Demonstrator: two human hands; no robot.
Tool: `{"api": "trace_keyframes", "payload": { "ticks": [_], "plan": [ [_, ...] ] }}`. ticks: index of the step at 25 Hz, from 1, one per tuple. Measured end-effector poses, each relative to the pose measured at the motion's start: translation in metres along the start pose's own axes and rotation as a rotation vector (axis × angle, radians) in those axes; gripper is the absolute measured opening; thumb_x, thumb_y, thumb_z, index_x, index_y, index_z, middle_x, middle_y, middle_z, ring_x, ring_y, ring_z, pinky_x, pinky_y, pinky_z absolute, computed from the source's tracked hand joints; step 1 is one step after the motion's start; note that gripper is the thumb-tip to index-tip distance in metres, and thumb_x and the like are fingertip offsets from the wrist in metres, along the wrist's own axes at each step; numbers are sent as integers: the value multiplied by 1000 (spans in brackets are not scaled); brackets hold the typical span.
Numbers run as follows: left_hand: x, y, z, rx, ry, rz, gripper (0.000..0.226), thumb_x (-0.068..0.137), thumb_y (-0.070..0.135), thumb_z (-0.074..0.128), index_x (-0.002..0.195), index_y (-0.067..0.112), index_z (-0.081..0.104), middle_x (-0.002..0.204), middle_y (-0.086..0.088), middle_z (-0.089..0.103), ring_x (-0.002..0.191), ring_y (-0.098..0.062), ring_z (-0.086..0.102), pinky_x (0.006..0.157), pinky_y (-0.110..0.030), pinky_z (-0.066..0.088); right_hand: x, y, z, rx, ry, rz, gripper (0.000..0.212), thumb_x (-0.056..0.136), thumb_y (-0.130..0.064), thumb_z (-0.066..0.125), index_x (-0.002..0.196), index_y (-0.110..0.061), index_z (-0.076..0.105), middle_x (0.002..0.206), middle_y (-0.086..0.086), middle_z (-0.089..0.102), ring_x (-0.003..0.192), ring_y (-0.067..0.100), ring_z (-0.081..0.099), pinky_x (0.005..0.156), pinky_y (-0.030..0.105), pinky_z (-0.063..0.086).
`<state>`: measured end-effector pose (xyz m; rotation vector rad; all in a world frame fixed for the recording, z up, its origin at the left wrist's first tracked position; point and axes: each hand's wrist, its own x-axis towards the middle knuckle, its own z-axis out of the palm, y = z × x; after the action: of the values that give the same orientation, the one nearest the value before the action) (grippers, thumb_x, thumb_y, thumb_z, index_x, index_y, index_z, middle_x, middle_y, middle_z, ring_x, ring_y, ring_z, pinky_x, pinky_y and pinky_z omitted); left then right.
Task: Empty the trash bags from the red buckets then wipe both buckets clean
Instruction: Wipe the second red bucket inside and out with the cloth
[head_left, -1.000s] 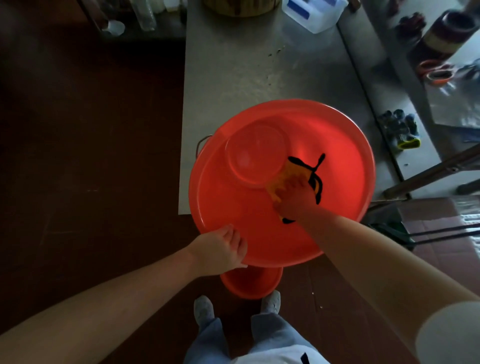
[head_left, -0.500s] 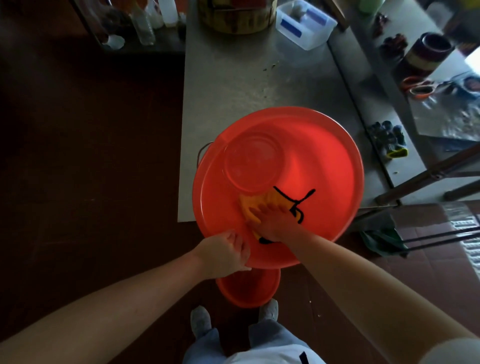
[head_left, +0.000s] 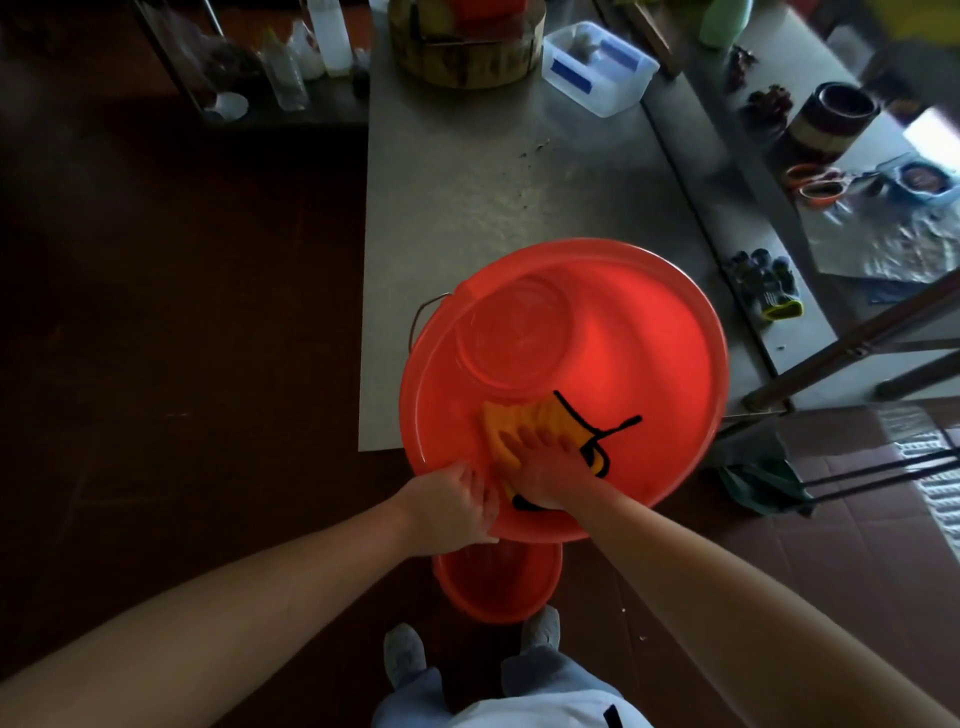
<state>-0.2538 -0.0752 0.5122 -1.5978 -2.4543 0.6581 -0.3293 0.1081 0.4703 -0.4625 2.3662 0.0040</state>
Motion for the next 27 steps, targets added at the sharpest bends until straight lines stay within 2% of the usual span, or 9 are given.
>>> {"api": "trace_keyframes", "payload": {
  "ticks": [4, 7, 10, 14, 17, 21, 24, 27],
  "plan": [
    [0, 5, -2, 8, 9, -40, 65, 102, 59, 27, 110, 10, 69, 96, -11, 75, 85, -26, 72, 84, -36, 57, -17, 46, -10, -287, 168, 35, 62, 99, -63, 28, 155, -37, 30, 165, 3, 23, 153, 27, 15, 122, 49, 7],
    [-1, -1, -8, 24, 4, -26, 64, 100, 62, 32, 107, 12, 71, 93, -8, 75, 82, -23, 72, 81, -34, 58, -29, 64, -19, -346, 193, 110, 62, 97, -61, 33, 153, -35, 38, 165, 6, 25, 154, 28, 12, 123, 49, 1],
    [0, -6, -12, 42, 7, 6, 62, 100, 62, 32, 104, 15, 72, 91, -7, 75, 80, -22, 72, 81, -34, 58, -39, 36, -7, -216, 165, 137, 63, 99, -59, 28, 156, -33, 31, 165, 6, 22, 154, 29, 11, 123, 52, 1],
    [3, -4, -15, 11, -22, 15, 62, 102, 61, 28, 105, 14, 69, 91, -4, 74, 79, -21, 70, 77, -32, 56, -49, -12, 12, 28, 84, 74, 64, 102, -59, 18, 160, -34, 14, 168, 2, 14, 153, 28, 10, 121, 54, 8],
    [1, -4, -16, -7, -29, -15, 63, 102, 60, 28, 109, 11, 68, 96, -8, 74, 84, -25, 71, 80, -35, 57, -56, 4, 9, -70, 117, 6, 62, 102, -60, 19, 159, -37, 17, 167, 0, 18, 153, 26, 14, 120, 50, 10],
    [4, -4, -17, 22, -8, -34, 59, 98, 64, 36, 97, 18, 71, 82, -3, 74, 73, -20, 70, 74, -31, 57, -70, 52, -2, -259, 187, 143, 59, 100, -61, 20, 154, -40, 30, 166, 2, 20, 154, 26, 9, 122, 48, 1],
    [5, -7, -16, 20, -20, -33, 56, 96, 67, 39, 92, 21, 71, 78, 1, 73, 68, -17, 69, 70, -28, 55, -80, 45, 2, -215, 153, 172, 63, 100, -62, 19, 157, -37, 24, 168, 4, 14, 155, 27, 4, 122, 50, -2],
    [0, -16, -21, 34, -18, -11, 57, 96, 67, 37, 92, 21, 70, 79, 1, 72, 68, -17, 68, 68, -27, 53, -96, 15, 16, -82, 122, 130, 67, 98, -67, 15, 158, -38, 18, 168, 2, 14, 155, 26, 6, 122, 50, 2]
  ]
}}
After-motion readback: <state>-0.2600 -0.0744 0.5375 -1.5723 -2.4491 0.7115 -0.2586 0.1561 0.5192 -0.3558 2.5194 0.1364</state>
